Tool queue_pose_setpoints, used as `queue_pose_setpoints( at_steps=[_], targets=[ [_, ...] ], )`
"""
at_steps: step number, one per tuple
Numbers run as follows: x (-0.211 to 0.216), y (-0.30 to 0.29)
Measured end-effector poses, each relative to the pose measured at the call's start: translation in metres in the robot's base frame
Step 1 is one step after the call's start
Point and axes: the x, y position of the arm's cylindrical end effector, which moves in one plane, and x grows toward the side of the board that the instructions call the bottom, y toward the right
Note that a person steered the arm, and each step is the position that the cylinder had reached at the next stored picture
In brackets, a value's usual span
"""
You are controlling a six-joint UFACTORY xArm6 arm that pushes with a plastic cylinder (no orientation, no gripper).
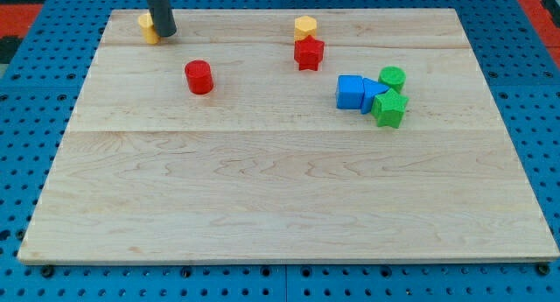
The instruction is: Move the yellow hexagon into the red star
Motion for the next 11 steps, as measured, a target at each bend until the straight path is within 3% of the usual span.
queue_pose_setpoints(
  at_steps=[3,5,7,8,10,11],
  targets=[
    [-0.002,0.004],
    [-0.027,0.041],
    [-0.038,0.192],
    [-0.024,0.224],
    [0.048,0.220],
    [0.058,0.231]
  ],
)
